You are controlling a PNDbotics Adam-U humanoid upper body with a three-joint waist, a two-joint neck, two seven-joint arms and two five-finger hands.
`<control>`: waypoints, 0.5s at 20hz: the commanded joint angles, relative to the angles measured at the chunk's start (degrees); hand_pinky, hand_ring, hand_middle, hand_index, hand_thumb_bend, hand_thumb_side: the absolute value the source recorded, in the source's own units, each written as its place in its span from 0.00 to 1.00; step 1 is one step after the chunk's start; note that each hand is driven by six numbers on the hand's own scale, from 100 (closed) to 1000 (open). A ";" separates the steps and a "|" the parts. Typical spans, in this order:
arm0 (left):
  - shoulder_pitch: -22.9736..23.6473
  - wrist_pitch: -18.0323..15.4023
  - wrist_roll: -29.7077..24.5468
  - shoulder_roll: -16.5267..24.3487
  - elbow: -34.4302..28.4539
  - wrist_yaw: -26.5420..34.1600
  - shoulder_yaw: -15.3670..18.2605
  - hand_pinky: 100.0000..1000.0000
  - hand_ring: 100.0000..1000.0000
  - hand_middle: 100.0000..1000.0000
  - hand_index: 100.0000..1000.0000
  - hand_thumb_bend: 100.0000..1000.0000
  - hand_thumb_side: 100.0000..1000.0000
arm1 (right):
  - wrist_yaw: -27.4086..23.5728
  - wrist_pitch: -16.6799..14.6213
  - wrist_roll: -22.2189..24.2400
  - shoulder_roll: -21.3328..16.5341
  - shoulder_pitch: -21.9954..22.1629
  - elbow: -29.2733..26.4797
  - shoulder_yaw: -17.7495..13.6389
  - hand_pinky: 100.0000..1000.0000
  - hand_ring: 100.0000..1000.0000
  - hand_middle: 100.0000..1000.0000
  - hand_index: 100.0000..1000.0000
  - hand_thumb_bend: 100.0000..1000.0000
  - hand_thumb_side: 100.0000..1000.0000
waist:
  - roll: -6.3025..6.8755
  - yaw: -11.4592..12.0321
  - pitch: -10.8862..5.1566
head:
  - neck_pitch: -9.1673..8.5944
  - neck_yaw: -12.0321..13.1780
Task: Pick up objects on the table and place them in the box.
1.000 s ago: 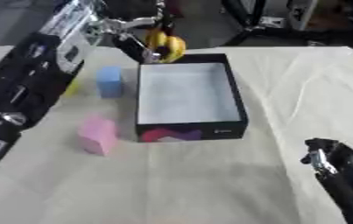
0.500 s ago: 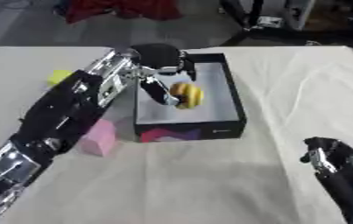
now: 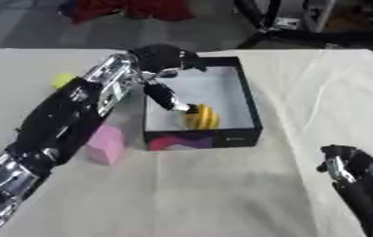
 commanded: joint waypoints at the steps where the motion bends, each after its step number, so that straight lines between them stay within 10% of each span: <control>1: -1.60 0.77 -2.34 8.89 -8.80 8.21 1.03 0.79 0.74 0.82 0.92 0.46 0.79 | 0.08 -0.01 -0.25 -0.79 -0.01 -0.35 -0.45 0.68 0.46 0.36 0.59 0.00 0.55 | -0.17 0.28 -1.70 | -0.11 -0.31; 10: 7.47 5.72 -19.86 29.23 -27.23 31.48 4.18 0.76 0.68 0.75 0.86 0.31 0.63 | 0.45 0.03 -0.55 -1.26 0.34 -0.23 -0.70 0.68 0.46 0.36 0.59 0.00 0.55 | 0.51 0.93 -1.96 | -0.11 0.70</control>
